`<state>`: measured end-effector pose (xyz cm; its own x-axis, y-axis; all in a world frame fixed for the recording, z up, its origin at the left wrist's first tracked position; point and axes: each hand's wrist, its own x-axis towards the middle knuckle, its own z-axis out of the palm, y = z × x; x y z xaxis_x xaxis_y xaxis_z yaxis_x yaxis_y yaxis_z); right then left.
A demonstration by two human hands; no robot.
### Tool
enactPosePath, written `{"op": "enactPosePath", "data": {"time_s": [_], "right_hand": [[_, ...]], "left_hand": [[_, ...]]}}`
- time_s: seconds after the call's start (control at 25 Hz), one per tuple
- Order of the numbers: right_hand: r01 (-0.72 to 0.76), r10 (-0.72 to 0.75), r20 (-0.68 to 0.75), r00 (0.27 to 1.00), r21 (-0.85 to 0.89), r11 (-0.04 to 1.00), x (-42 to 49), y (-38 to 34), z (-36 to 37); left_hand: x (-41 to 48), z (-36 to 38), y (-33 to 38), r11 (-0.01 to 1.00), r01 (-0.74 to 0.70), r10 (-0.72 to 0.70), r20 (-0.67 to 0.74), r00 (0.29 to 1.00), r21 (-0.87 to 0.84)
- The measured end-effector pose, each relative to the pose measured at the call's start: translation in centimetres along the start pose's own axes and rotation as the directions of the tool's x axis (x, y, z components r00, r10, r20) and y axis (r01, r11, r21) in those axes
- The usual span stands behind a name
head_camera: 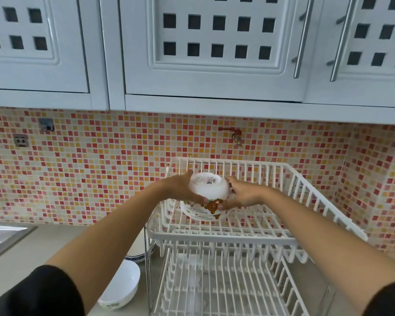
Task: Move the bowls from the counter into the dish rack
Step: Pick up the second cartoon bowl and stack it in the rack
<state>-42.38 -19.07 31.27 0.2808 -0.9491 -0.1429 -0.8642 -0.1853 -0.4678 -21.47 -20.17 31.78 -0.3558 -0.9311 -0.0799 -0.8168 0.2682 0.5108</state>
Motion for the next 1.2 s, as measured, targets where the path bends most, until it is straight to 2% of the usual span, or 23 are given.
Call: {"op": "enactPosePath", "data": {"time_s": [0.16,0.32,0.52,0.64,0.72,0.8,0.96,1.12,1.2], "right_hand": [[-0.027,0.016,-0.115,0.993,-0.101,0.995,-1.7,-2.6,-0.8],[0.054,-0.065,-0.262,0.963,-0.051,0.997,-2.8,-7.9,-0.2],[0.186,-0.187,-0.331,0.925,-0.033,0.982,-2.8,-16.5,5.0],[0.269,-0.275,-0.293,0.916,-0.059,0.961,-1.9,-21.7,10.1],[0.250,-0.264,-0.254,0.930,-0.087,0.964,-0.6,-23.6,14.1],[0.207,-0.215,-0.207,0.954,-0.062,0.976,1.0,-24.3,18.0],[-0.002,0.016,-0.145,0.989,0.098,0.995,3.8,-22.4,25.1],[-0.213,0.245,-0.087,0.965,0.280,0.936,6.8,-18.3,31.3],[-0.298,0.331,-0.052,0.942,0.323,0.898,8.5,-16.5,33.5]], "left_hand": [[-2.2,-1.8,0.0,0.998,-0.060,0.060,-0.158,0.986,0.004],[-6.3,-5.2,-2.5,0.997,-0.070,0.073,-0.270,0.960,0.021],[-12.1,-6.6,-8.4,1.000,-0.018,0.020,-0.272,0.962,0.013],[-15.0,-6.5,-13.4,0.993,0.116,-0.104,-0.250,0.963,0.034],[-16.6,-5.4,-16.9,0.979,0.192,-0.173,-0.216,0.961,0.070],[-17.9,-3.8,-19.9,0.974,0.214,-0.198,-0.174,0.965,0.080],[-18.1,0.5,-24.5,0.948,0.319,-0.318,-0.075,0.945,0.002],[-16.1,6.0,-28.8,0.898,0.438,-0.436,0.035,0.899,-0.052],[-14.6,8.7,-30.0,0.885,0.458,-0.452,0.076,0.889,-0.084]]}}
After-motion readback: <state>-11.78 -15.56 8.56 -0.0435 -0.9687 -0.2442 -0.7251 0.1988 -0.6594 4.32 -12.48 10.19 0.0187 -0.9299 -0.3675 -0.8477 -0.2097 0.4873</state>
